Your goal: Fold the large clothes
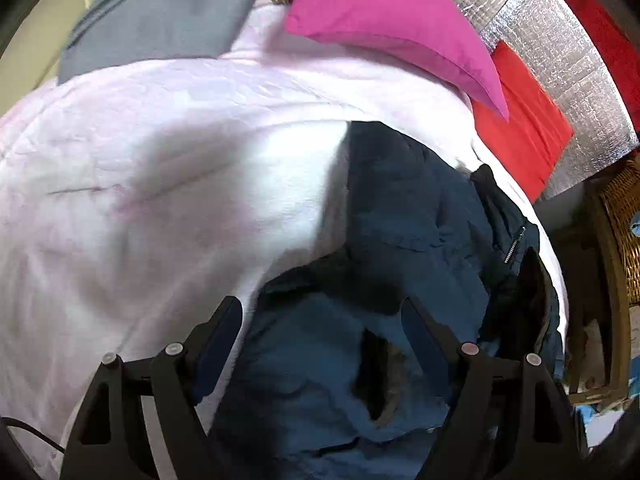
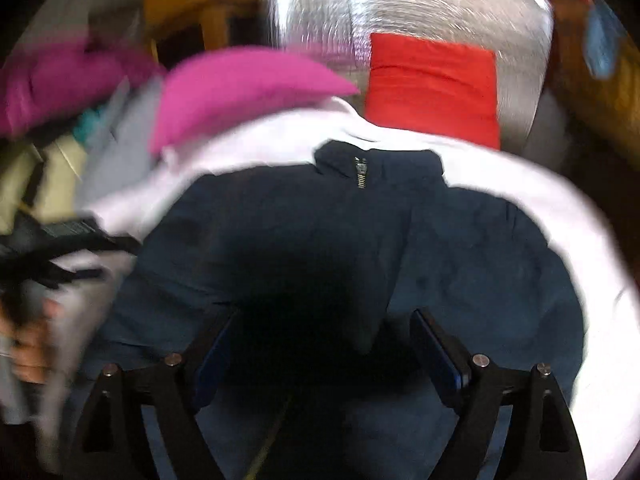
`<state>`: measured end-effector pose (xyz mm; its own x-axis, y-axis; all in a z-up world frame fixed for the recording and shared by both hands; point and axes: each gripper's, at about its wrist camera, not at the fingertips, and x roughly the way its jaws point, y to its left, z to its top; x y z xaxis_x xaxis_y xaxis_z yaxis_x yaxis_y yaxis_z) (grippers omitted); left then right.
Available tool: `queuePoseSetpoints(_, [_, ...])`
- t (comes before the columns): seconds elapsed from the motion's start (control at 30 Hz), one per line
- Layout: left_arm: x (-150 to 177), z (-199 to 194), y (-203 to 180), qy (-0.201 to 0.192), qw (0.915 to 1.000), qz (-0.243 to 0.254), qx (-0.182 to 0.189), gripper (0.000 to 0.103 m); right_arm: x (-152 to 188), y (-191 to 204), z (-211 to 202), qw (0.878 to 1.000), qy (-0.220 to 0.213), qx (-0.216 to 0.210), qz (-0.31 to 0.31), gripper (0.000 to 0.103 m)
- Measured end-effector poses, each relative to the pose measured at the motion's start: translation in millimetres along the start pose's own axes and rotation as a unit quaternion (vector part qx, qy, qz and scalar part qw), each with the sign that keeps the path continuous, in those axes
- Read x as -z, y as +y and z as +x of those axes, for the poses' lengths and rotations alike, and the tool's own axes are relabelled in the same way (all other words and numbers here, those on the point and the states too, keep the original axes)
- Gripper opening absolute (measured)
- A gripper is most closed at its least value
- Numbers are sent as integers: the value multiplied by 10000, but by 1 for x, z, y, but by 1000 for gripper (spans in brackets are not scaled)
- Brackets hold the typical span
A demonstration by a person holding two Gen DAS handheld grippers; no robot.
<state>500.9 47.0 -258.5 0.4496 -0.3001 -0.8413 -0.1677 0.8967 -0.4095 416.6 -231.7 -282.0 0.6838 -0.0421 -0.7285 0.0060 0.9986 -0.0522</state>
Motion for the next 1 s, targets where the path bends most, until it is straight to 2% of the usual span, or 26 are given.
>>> queuePoseSetpoints(0.03, [-1,2,-2,-3,10000,4,-36,82,-5,5,7,9995,17,224,-221,87])
queuePoseSetpoints(0.1, [1,6,-7,6,9999,42,-116,82,-13,0,8,9984,-234,425,-295,87])
queuePoseSetpoints(0.17, [3,11,-6,75,9999,57,-145,82,-18,-30,-3,9966,-594,320,483,87])
queuePoseSetpoints(0.23, [5,14,-10,71,9998,37,-158,82,-13,-71,-12,9861,-759,144,1470,87])
queuePoseSetpoints(0.27, [4,14,-12,51,9998,53,-181,82,-6,-96,-16,9754,-823,69,2043,87])
queuePoseSetpoints(0.33, [2,15,-18,1,9997,131,-212,82,10,-134,-18,9562,-819,-64,2810,87])
queuePoseSetpoints(0.4, [5,14,-22,-47,9996,189,-221,82,29,-167,-14,9357,-719,-500,3417,87])
queuePoseSetpoints(0.43, [6,14,-25,-66,9995,223,-229,82,39,-181,-11,9226,-674,-821,3708,87])
queuePoseSetpoints(0.5, [8,14,-29,-87,9991,330,-239,82,60,-206,-3,8860,-621,-1509,4341,87])
queuePoseSetpoints(0.6, [8,19,-35,-98,9983,472,-314,82,77,-226,7,8482,-595,-1968,4882,87])
queuePoseSetpoints(0.67, [6,21,-33,-140,9983,482,-311,82,87,-240,15,8158,-619,-2227,5302,87])
queuePoseSetpoints(0.73, [3,24,-33,-195,9982,459,-324,82,90,-249,22,7972,-615,-2344,5529,85])
queuePoseSetpoints(0.77, [2,24,-31,-218,9982,451,-331,82,88,-254,28,7945,-503,-2316,5592,74])
queuePoseSetpoints(0.8, [0,25,-30,-231,9982,445,-339,82,85,-257,33,7956,-416,-2291,5592,57])
queuePoseSetpoints(0.83, [0,25,-28,-253,9981,450,-340,82,84,-257,37,8010,-292,-2205,5557,49])
queuePoseSetpoints(0.87, [0,25,-28,-289,9979,457,-360,82,81,-257,40,8075,-191,-2098,5510,32])
queuePoseSetpoints(0.9, [-1,26,-29,-323,9975,472,-419,81,77,-257,42,8155,-142,-2017,5423,20])
queuePoseSetpoints(0.93, [-1,25,-29,-337,9972,489,-445,80,74,-256,42,8217,-142,-1972,5345,17])
queuePoseSetpoints(1.0, [-1,24,-33,-388,9963,571,-503,78,66,-250,25,8474,-318,-1747,5004,14])
